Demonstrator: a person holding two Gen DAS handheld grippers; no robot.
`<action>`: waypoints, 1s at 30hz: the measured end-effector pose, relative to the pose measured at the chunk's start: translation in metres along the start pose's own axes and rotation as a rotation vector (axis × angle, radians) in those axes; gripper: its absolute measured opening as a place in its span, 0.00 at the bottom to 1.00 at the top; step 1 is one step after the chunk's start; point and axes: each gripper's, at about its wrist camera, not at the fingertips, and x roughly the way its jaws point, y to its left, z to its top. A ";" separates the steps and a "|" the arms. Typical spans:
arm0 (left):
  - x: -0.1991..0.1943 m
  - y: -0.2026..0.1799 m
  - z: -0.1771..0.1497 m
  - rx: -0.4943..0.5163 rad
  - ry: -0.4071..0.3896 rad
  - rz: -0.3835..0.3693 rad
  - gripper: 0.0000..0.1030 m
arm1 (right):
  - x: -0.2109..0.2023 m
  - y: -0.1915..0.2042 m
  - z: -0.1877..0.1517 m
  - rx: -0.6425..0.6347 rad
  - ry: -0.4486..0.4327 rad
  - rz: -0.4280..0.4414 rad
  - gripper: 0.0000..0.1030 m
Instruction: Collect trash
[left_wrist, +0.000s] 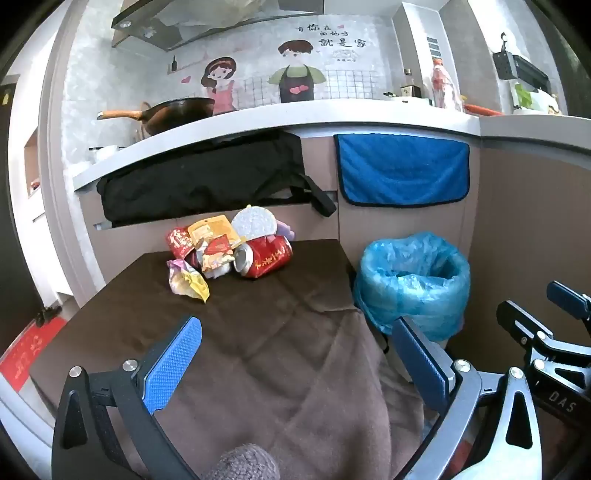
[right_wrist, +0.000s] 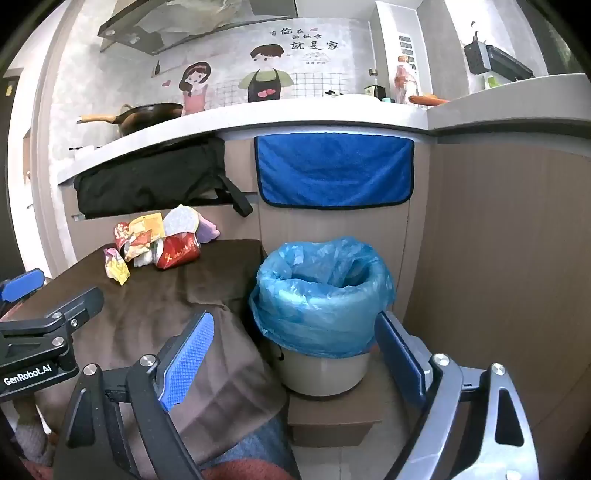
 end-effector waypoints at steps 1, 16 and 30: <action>-0.001 0.000 0.000 0.004 -0.028 0.005 0.99 | 0.000 0.000 0.000 -0.003 0.000 -0.001 0.84; -0.001 -0.001 0.000 0.012 -0.028 0.009 0.99 | -0.004 -0.001 -0.001 -0.008 -0.020 -0.006 0.84; -0.002 -0.004 0.002 0.010 -0.028 0.008 0.99 | -0.008 -0.002 0.003 -0.013 -0.028 -0.003 0.84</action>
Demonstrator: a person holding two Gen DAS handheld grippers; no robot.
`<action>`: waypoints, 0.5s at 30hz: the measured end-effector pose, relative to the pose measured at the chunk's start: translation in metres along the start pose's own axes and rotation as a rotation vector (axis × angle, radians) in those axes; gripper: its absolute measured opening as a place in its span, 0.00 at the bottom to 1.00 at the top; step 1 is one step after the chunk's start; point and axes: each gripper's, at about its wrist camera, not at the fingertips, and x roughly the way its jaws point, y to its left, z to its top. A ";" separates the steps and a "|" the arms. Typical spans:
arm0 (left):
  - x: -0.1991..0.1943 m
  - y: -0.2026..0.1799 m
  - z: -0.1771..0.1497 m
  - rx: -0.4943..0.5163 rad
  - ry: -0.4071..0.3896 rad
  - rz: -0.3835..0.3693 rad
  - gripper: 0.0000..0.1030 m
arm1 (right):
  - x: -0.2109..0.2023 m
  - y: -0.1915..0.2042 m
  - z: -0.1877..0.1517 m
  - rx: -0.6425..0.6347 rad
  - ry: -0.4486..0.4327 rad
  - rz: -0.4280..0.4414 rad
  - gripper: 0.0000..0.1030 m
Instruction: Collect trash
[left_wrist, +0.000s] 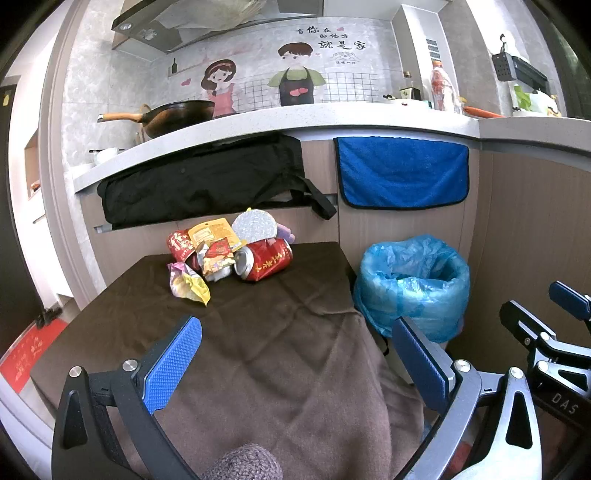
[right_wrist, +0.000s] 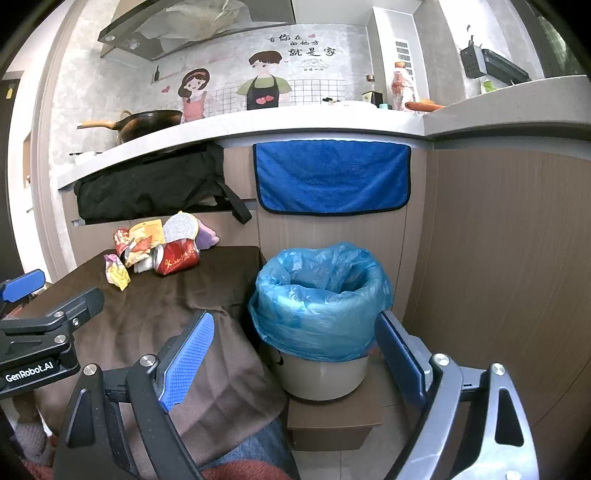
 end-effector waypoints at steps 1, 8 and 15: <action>0.000 -0.001 0.001 0.000 0.000 0.000 0.99 | 0.000 0.000 -0.001 0.002 -0.001 0.000 0.84; 0.000 -0.001 0.002 0.000 -0.001 0.000 0.99 | -0.001 -0.002 0.000 0.005 -0.001 0.004 0.84; -0.004 0.002 0.007 -0.002 -0.005 0.004 0.99 | -0.001 -0.001 0.000 0.007 -0.002 0.001 0.84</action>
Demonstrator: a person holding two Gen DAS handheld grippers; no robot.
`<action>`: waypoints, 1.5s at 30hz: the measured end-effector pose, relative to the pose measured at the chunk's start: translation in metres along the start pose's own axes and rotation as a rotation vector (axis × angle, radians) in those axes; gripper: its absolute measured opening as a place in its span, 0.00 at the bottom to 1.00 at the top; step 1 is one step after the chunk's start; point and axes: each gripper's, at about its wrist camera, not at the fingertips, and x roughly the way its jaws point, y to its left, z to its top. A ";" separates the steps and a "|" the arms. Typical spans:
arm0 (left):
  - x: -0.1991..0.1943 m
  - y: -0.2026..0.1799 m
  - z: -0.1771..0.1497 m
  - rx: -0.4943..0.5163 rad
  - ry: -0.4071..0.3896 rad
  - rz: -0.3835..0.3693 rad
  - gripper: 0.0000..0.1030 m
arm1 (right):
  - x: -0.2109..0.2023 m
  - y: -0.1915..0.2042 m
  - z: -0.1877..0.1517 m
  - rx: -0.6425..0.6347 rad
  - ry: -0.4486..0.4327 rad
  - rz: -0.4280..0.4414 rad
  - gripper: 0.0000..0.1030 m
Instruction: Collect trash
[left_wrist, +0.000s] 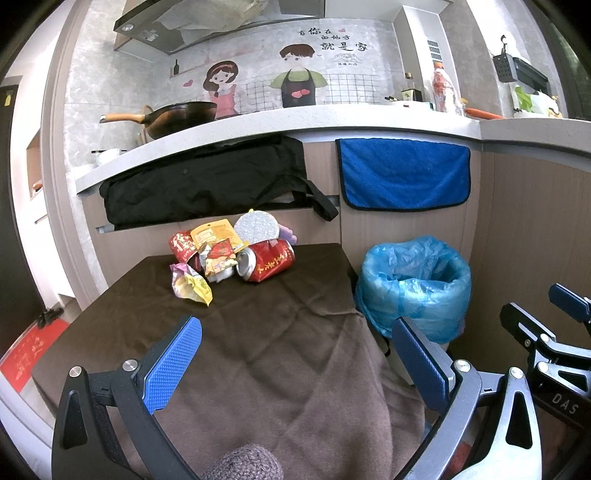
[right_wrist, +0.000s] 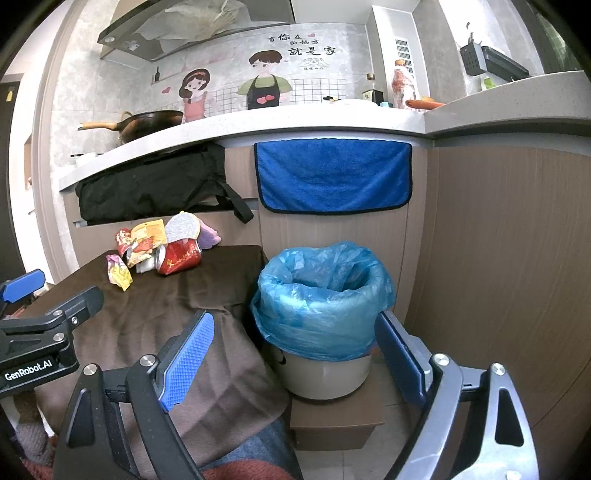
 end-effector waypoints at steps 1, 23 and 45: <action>-0.001 0.000 0.001 -0.001 0.000 0.000 0.99 | 0.000 0.000 0.000 -0.001 0.000 -0.001 0.84; 0.000 -0.001 0.002 0.001 -0.003 -0.002 0.99 | 0.000 -0.002 0.000 0.004 -0.001 0.003 0.84; -0.001 -0.001 0.002 0.001 -0.002 -0.003 0.99 | -0.003 -0.004 0.006 0.016 -0.013 -0.005 0.84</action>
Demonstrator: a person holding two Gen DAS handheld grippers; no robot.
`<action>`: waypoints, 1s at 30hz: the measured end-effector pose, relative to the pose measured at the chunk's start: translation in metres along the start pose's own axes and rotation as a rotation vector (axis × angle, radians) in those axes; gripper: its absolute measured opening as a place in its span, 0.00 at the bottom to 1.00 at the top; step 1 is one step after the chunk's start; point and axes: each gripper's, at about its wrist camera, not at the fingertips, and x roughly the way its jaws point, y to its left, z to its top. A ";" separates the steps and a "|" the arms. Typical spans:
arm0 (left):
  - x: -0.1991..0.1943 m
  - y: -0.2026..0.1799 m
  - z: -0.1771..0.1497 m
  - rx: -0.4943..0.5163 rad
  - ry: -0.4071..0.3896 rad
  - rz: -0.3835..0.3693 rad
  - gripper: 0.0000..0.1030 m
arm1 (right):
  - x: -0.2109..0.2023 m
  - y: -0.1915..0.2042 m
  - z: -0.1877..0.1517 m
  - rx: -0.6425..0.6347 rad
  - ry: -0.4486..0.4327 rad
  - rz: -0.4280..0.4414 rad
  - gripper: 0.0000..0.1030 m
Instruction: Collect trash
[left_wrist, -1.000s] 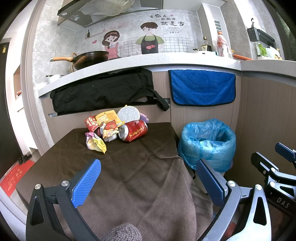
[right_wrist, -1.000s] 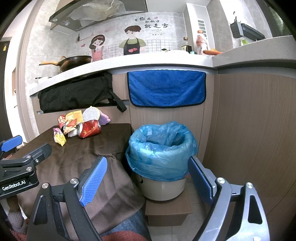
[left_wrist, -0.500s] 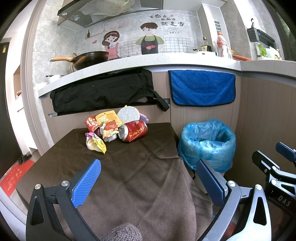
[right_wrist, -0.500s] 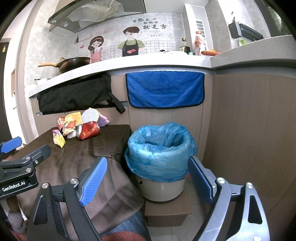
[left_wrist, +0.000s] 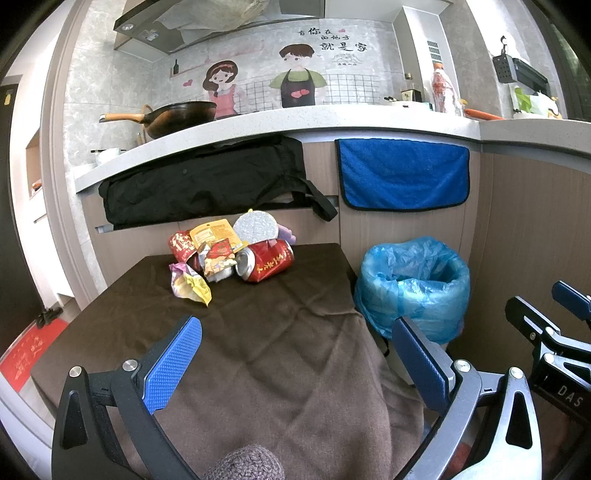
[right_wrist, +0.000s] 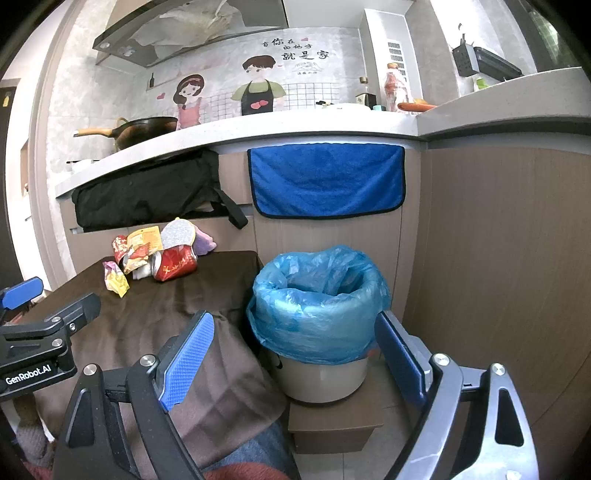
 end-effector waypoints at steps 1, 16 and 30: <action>0.000 0.000 0.000 0.000 0.000 0.000 0.99 | 0.000 0.000 0.000 0.000 0.000 -0.001 0.84; 0.010 0.002 0.003 -0.005 0.018 -0.007 0.99 | 0.003 -0.002 0.002 -0.012 -0.013 -0.002 0.84; 0.094 0.071 0.044 -0.092 0.038 0.056 0.99 | 0.075 0.032 0.063 -0.115 -0.053 0.068 0.84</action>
